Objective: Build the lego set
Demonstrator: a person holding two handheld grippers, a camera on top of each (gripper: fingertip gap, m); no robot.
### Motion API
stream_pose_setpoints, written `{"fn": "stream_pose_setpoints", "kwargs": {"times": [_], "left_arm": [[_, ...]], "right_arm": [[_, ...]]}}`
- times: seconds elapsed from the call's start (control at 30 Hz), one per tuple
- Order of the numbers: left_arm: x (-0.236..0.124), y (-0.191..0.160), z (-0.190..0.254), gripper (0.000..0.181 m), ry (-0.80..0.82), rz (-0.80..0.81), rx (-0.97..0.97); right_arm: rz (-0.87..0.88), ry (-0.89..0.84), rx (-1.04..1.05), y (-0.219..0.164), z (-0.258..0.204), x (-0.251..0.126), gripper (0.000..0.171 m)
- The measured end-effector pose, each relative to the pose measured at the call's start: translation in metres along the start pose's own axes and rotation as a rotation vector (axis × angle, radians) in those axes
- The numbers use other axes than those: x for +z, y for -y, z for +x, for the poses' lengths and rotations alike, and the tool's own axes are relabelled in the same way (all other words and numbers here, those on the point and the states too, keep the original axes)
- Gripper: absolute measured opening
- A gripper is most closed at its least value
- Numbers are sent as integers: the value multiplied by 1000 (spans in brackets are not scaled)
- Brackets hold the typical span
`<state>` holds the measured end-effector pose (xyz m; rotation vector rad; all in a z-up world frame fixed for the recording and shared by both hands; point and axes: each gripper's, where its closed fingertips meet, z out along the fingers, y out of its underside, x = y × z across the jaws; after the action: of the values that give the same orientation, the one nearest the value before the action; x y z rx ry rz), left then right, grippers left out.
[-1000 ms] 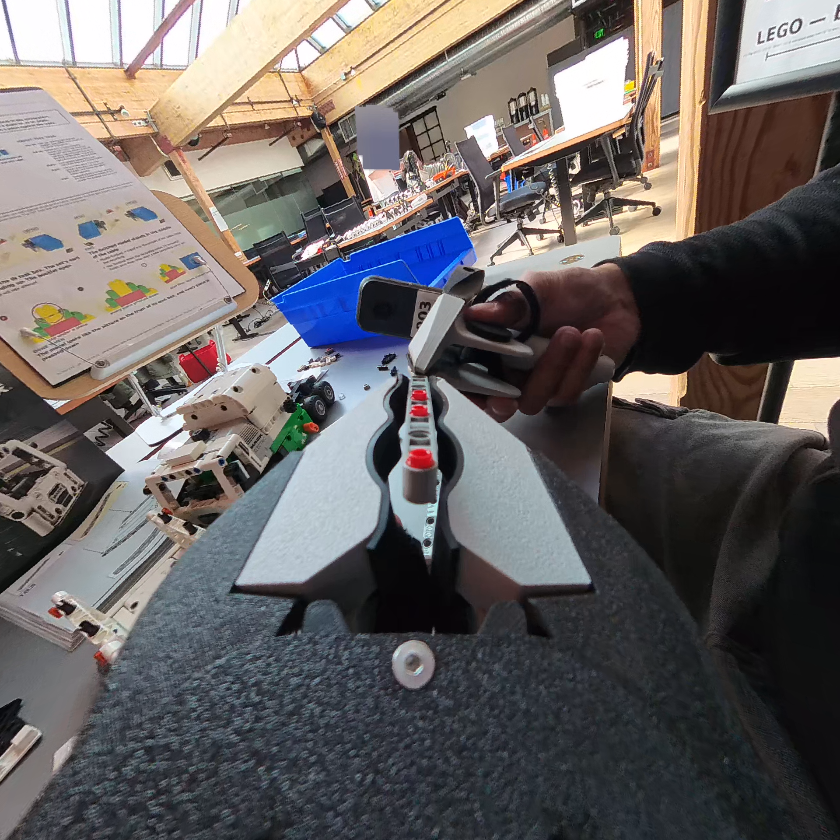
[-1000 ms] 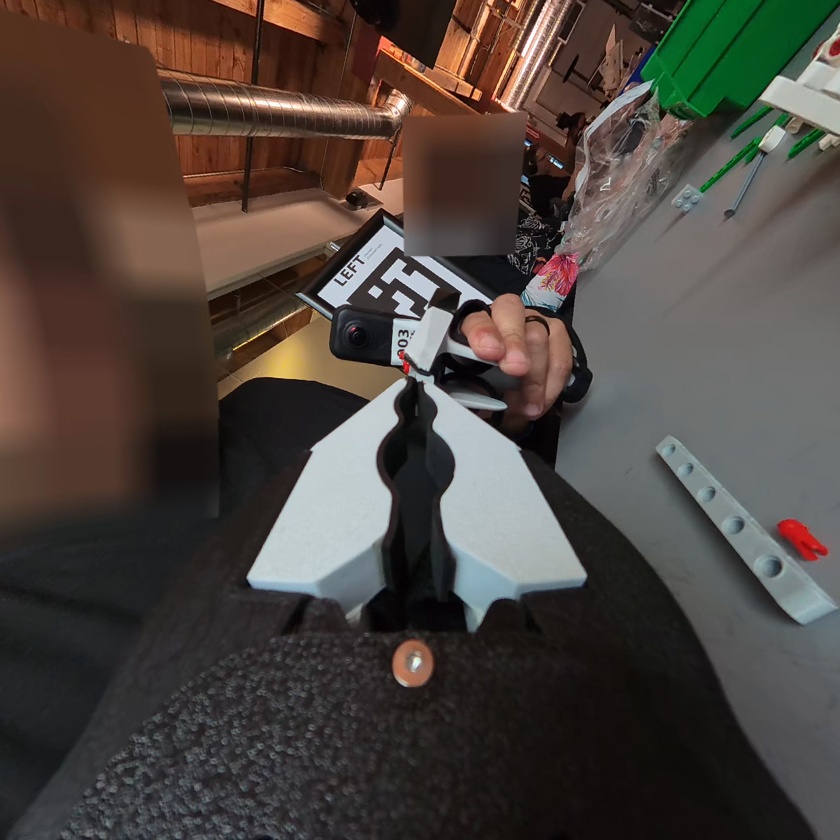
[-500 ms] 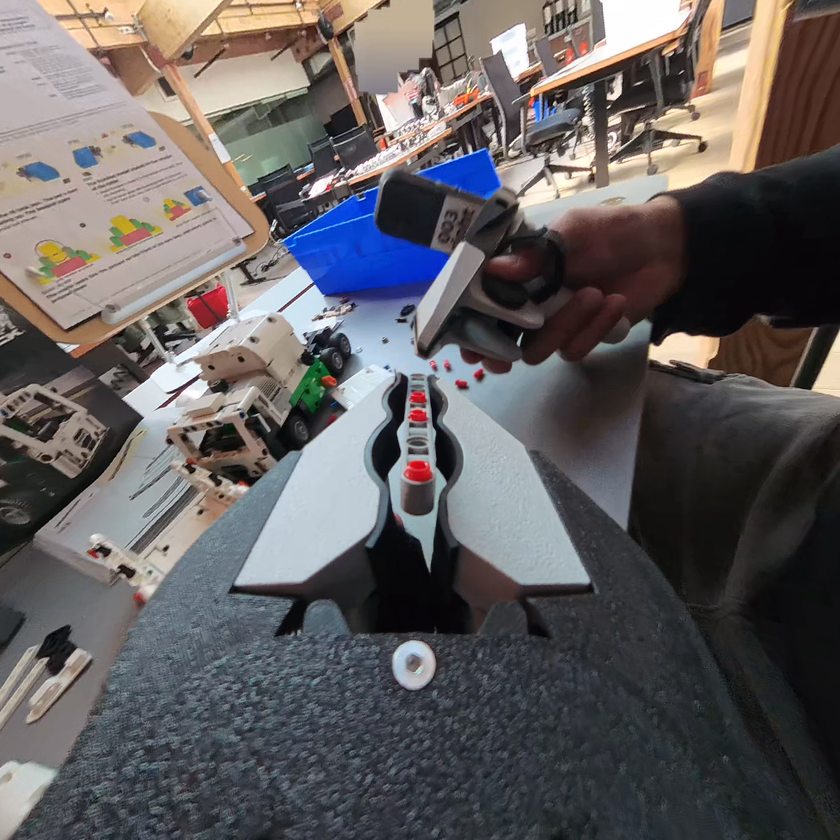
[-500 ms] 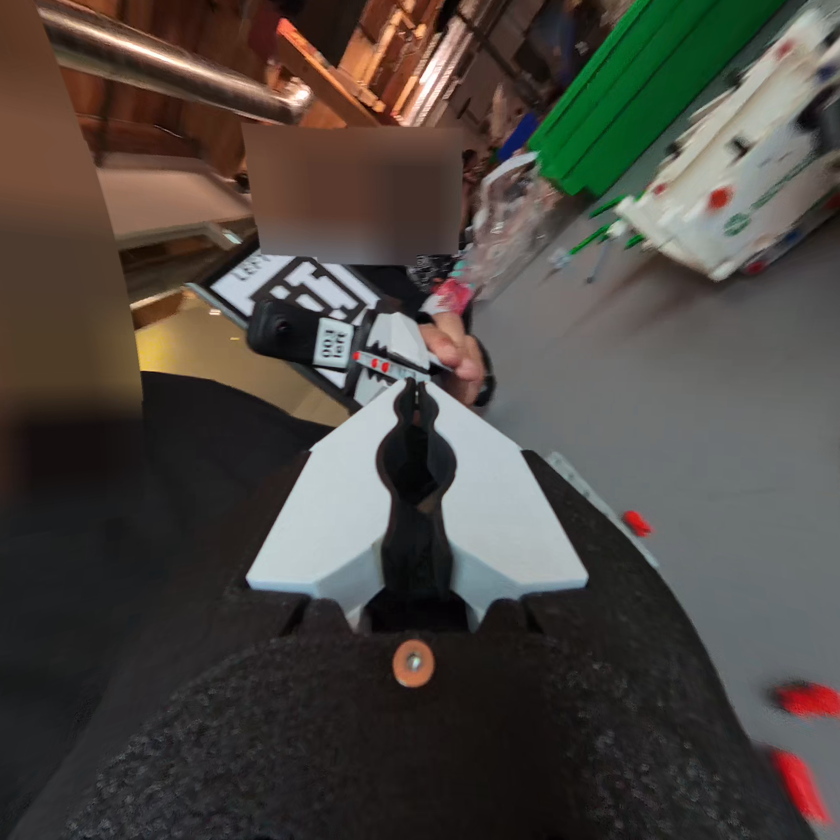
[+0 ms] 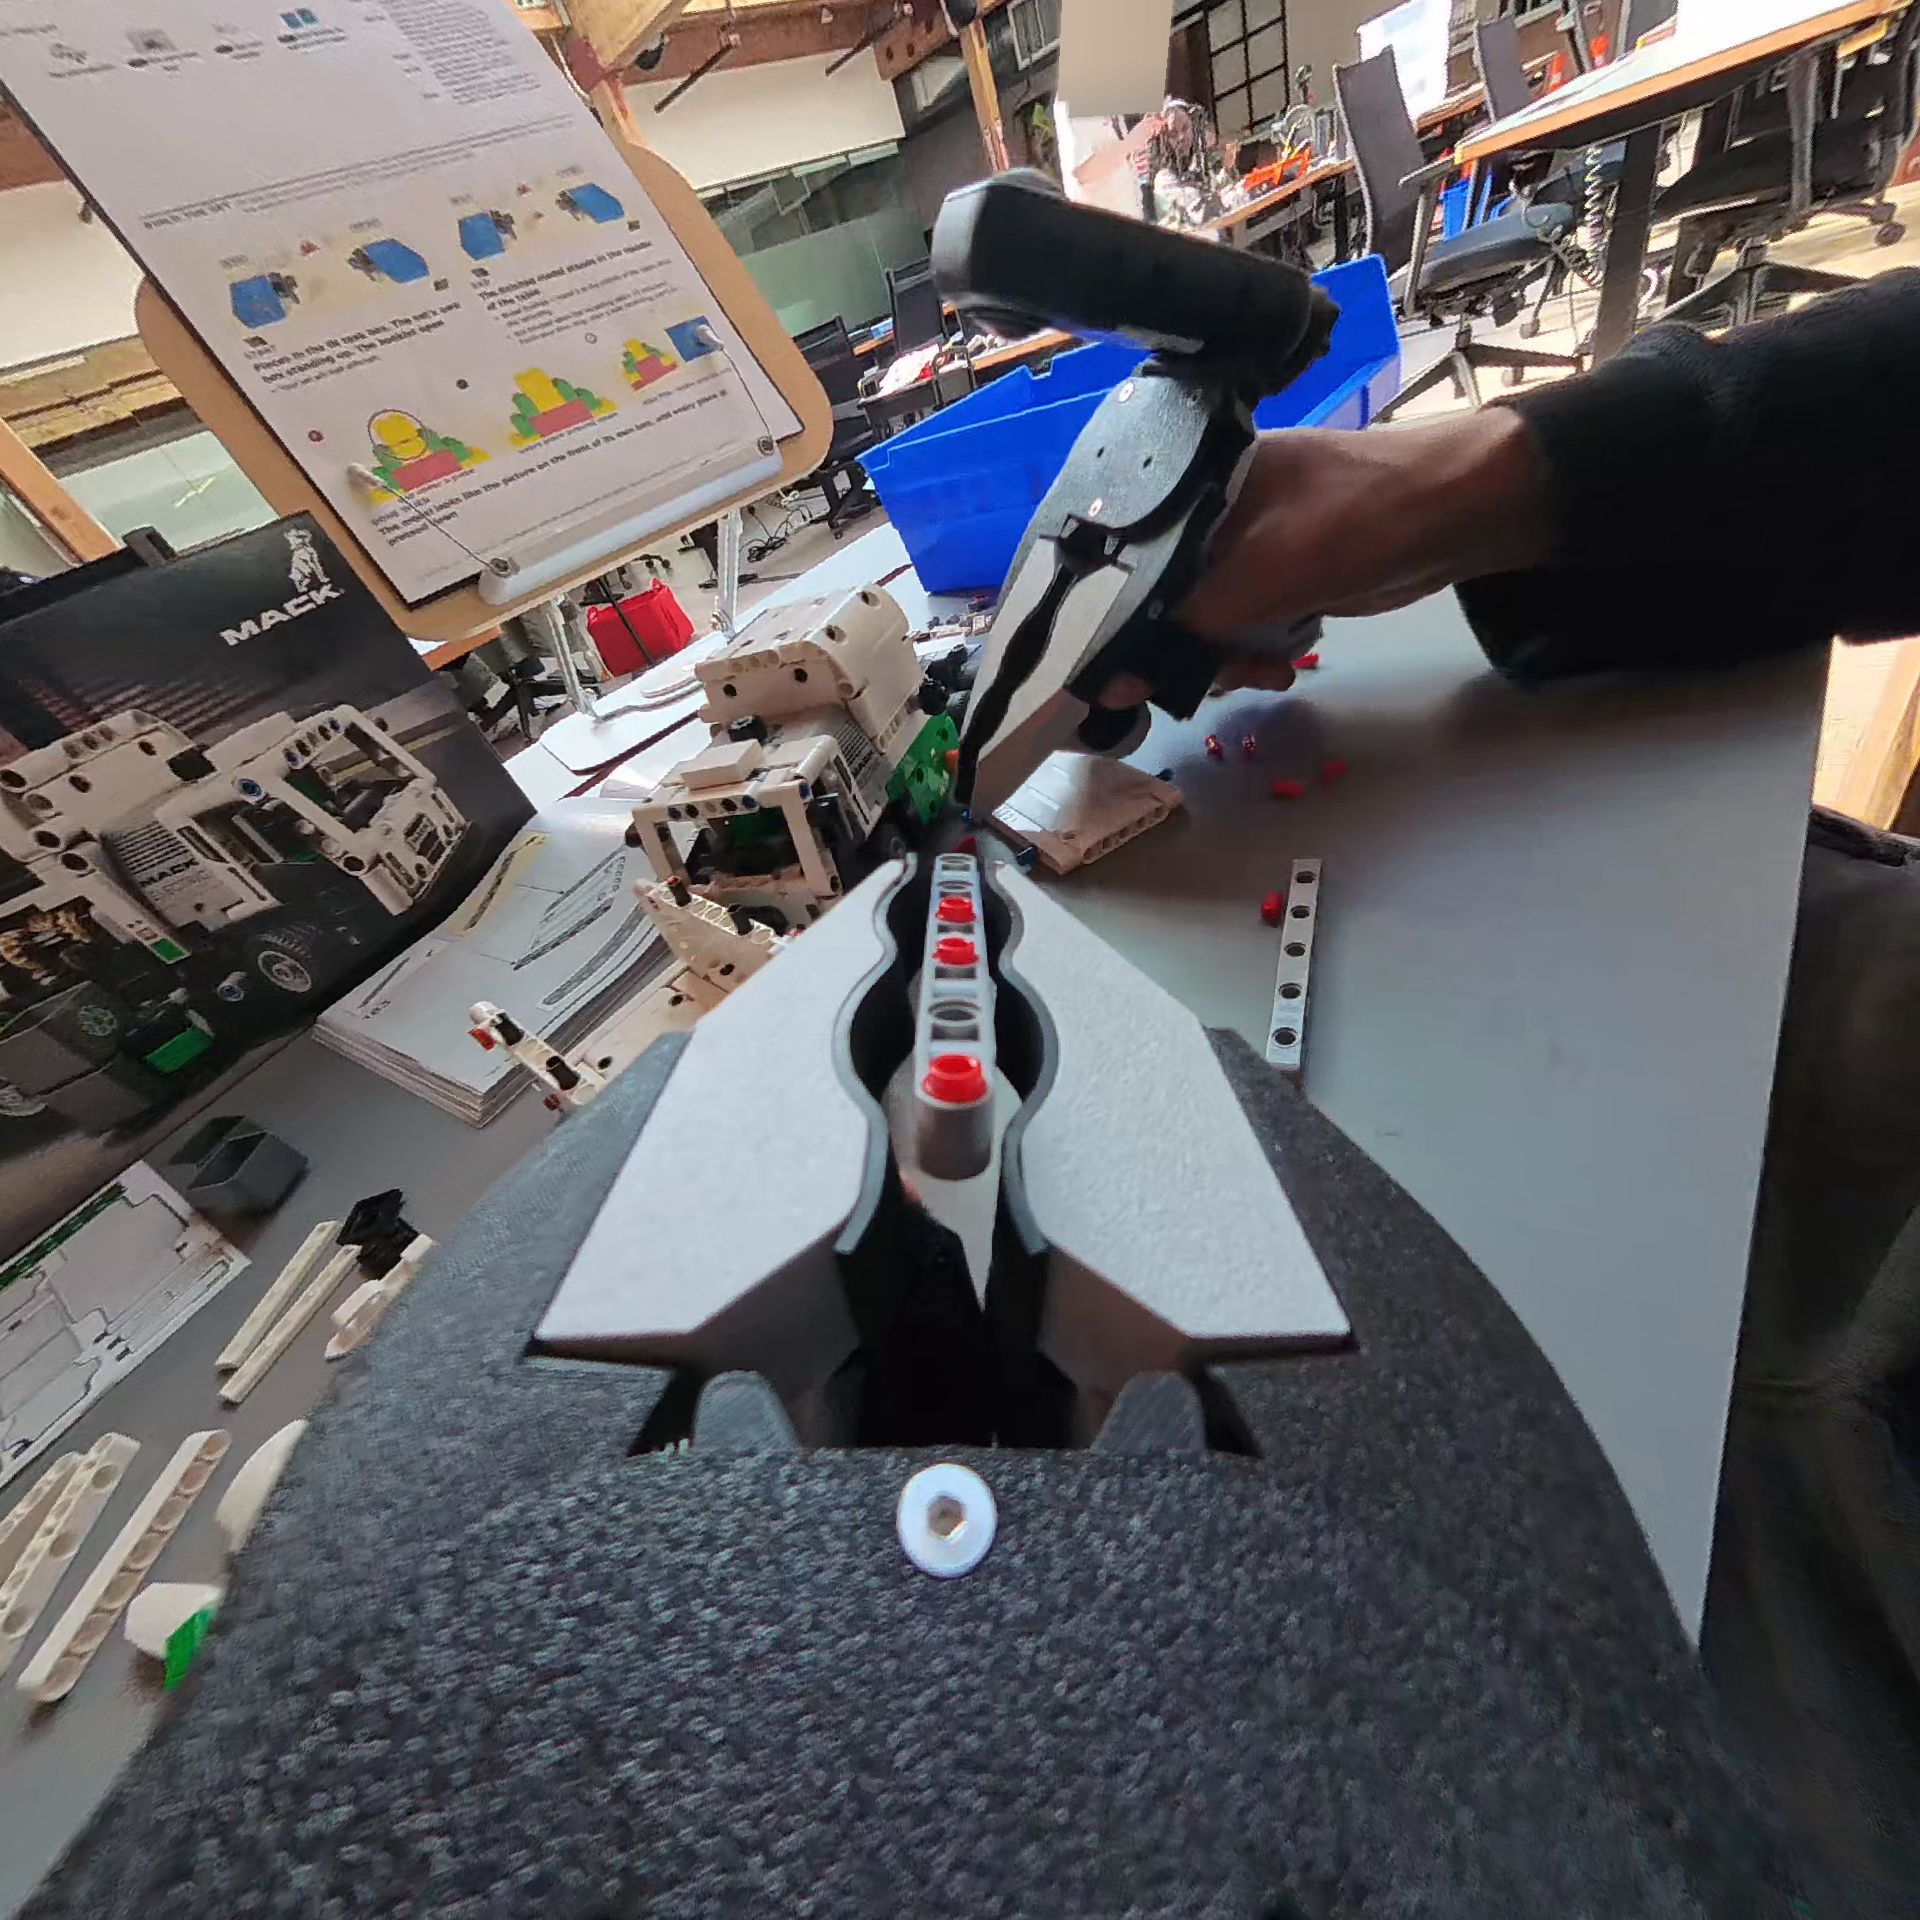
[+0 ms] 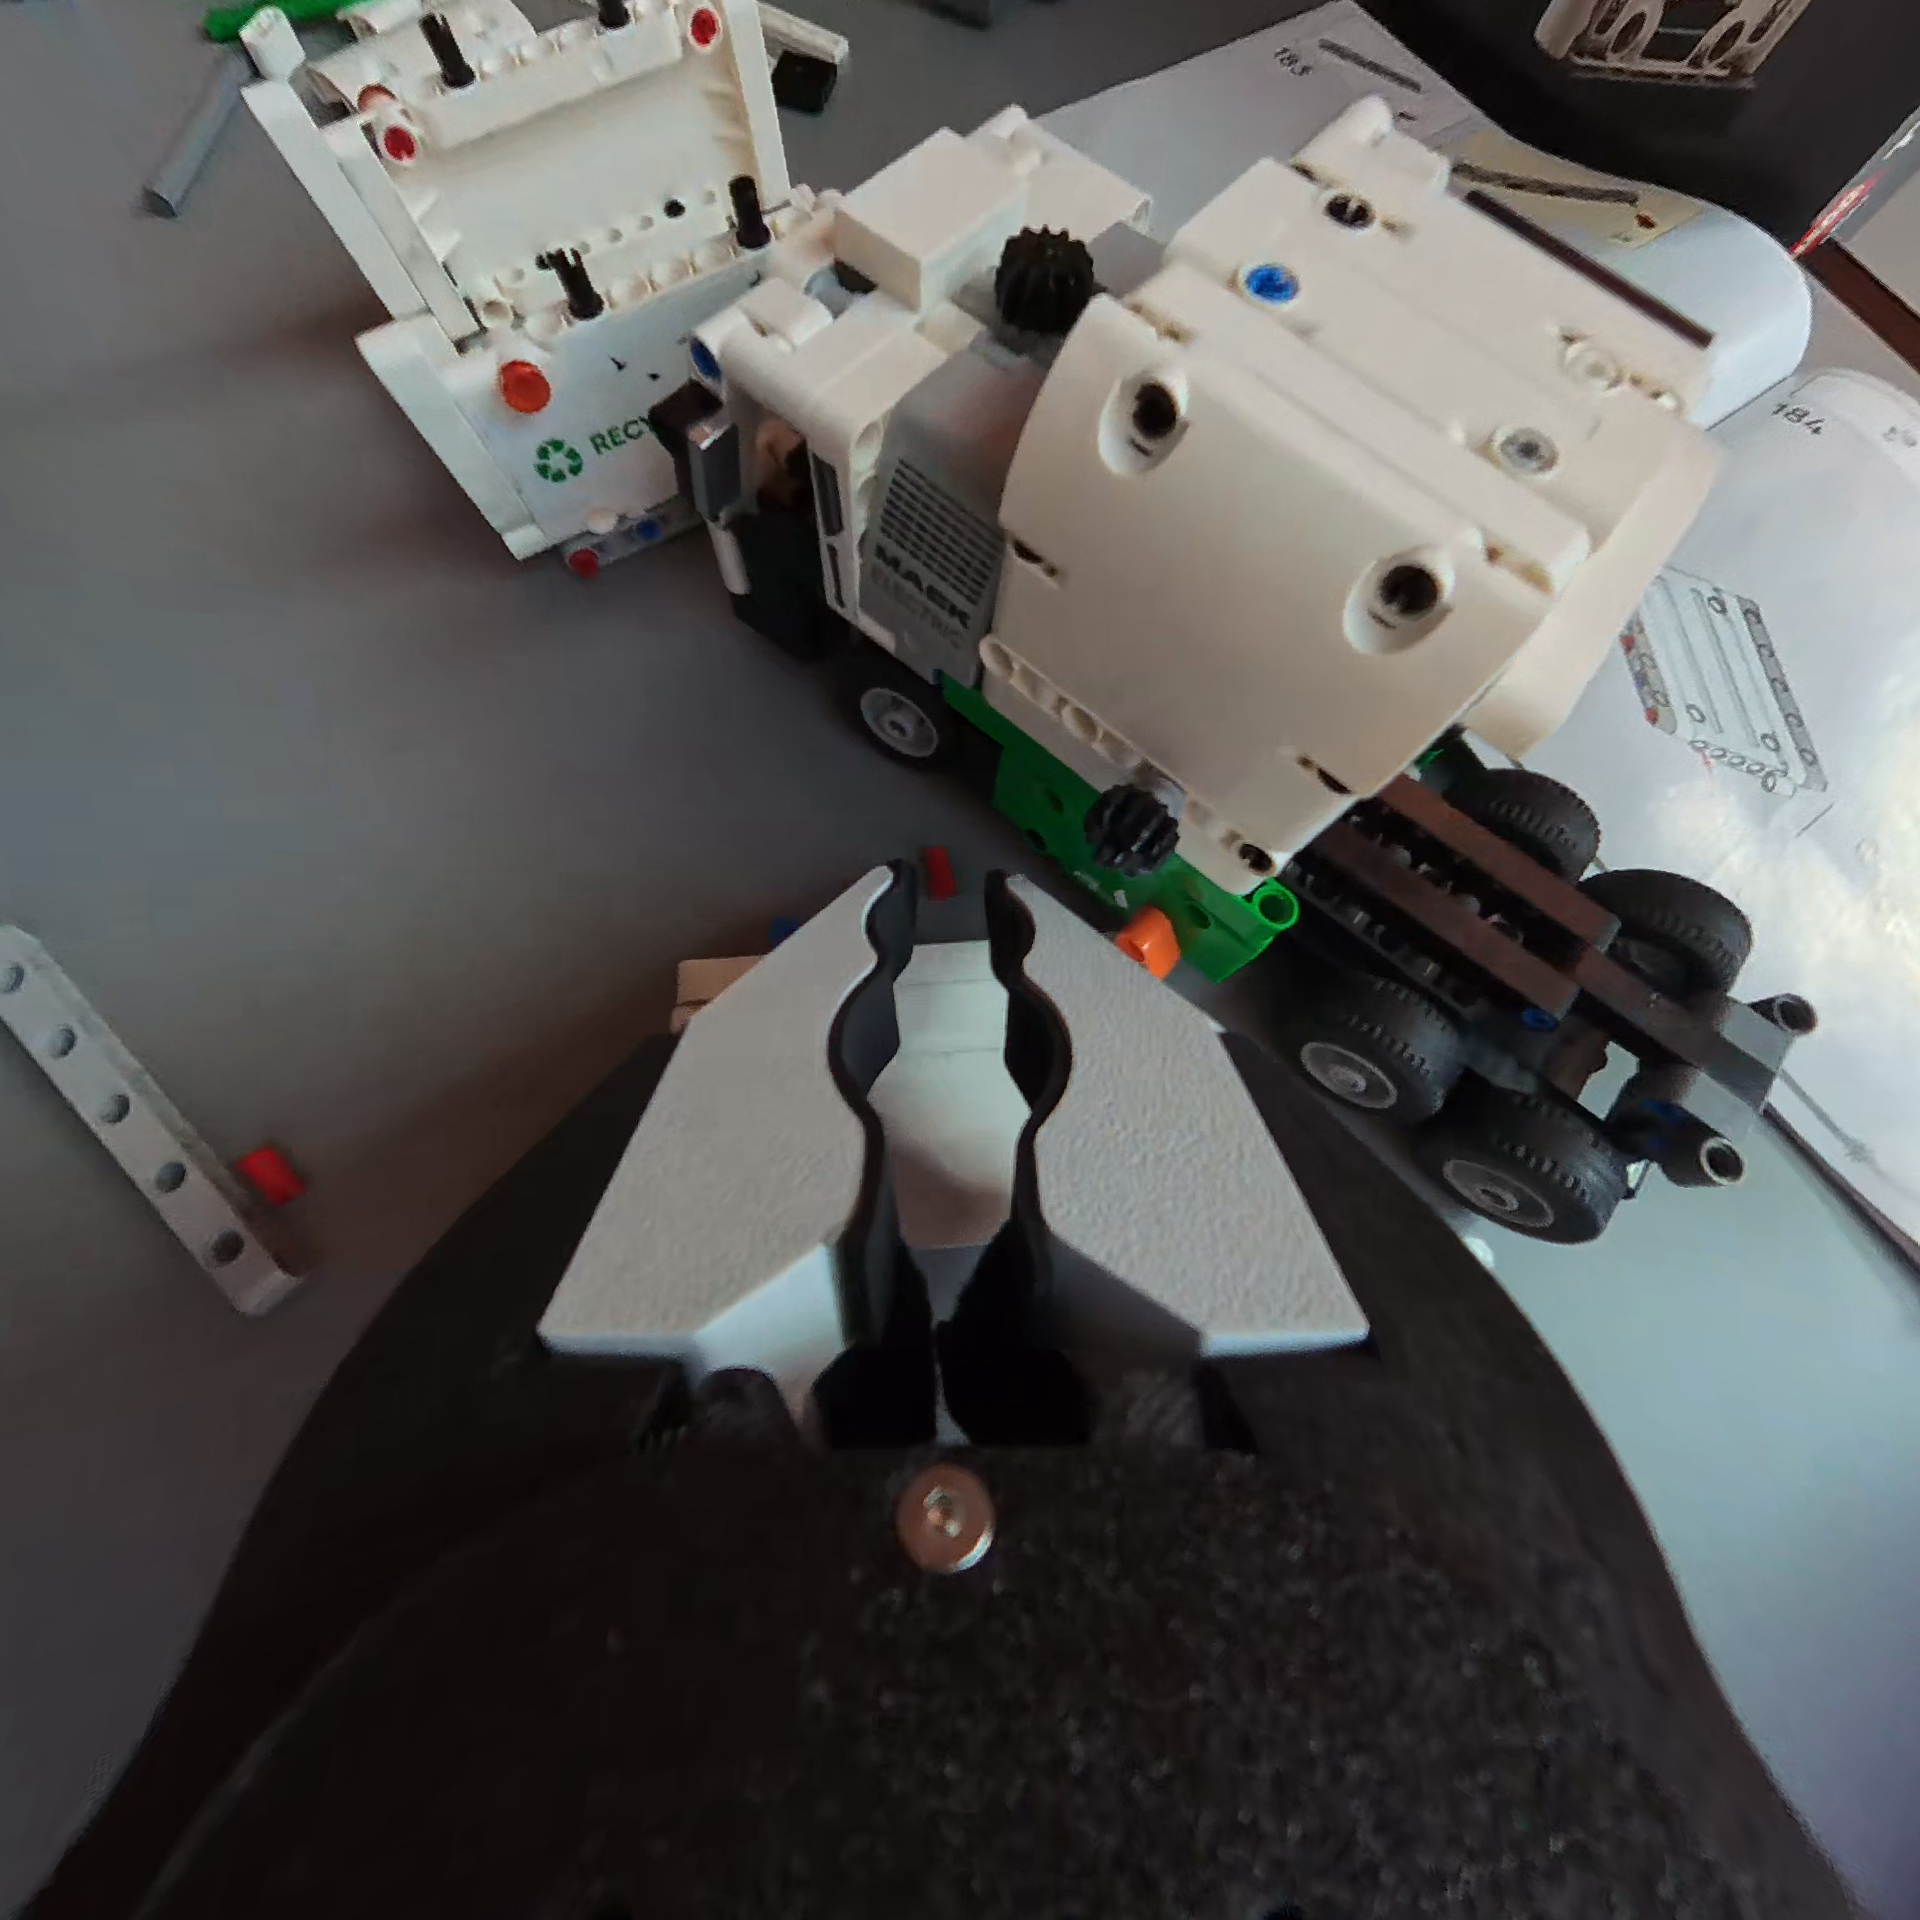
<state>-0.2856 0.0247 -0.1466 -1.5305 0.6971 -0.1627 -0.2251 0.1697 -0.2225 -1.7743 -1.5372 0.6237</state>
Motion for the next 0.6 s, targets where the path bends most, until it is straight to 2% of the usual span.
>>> {"fn": "stream_pose_setpoints", "kwargs": {"times": [0.3,0.6], "left_arm": [[3,-2,3,5,-57,-7,-29],[5,-3,2,5,-43,-18,-9]], "right_arm": [[-118,87,-14,-7,-3,12,11],[-158,63,-99,-7,-4,13,4]]}}
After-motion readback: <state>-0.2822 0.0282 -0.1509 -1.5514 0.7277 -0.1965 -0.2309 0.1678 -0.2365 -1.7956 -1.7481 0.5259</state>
